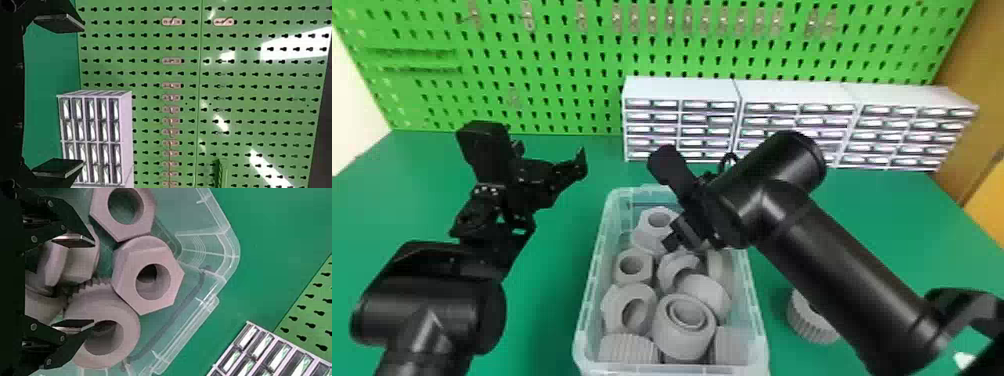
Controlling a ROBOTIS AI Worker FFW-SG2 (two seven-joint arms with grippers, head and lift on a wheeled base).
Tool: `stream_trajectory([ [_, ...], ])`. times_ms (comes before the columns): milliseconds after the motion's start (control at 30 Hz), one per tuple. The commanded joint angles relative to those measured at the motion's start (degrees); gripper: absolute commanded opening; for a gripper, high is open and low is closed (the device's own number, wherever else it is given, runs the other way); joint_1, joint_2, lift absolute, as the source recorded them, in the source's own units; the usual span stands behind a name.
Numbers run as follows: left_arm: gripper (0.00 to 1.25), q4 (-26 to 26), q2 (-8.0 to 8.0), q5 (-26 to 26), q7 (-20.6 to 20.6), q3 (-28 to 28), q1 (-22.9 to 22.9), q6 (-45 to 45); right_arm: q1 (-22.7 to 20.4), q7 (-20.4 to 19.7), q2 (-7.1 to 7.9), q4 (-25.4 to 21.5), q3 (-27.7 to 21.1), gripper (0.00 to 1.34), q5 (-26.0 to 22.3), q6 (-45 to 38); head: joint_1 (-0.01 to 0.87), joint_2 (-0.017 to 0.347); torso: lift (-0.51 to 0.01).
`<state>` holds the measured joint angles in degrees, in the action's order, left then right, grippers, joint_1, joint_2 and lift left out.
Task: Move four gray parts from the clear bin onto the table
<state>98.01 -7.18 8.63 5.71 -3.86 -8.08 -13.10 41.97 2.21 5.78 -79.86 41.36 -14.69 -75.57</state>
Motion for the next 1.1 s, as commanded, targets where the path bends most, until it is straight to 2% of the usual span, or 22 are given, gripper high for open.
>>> stream_trajectory([
  [0,1.17,-0.01,-0.03,-0.02,0.00,0.00,0.00,0.00,1.27,2.36,-0.51,3.66,0.92,0.81,1.07,3.50,0.686,0.026,-0.050],
  [200,1.17,-0.01,-0.03,-0.02,0.09,0.00,0.00,-0.09,2.24,5.17,-0.86,6.56,2.85,0.81,1.07,7.54,0.686,0.026,-0.050],
  [500,1.17,-0.45,-0.03,0.07,0.17,-0.35,-0.27,-0.09,3.47,5.79,-0.95,9.81,6.45,0.81,-1.39,11.32,0.686,0.026,-0.050],
  [1067,1.17,-0.54,-0.12,0.07,0.44,-0.44,-0.44,-0.09,5.67,5.87,-1.47,14.21,8.92,0.81,-0.25,17.30,0.686,0.026,-0.050],
])
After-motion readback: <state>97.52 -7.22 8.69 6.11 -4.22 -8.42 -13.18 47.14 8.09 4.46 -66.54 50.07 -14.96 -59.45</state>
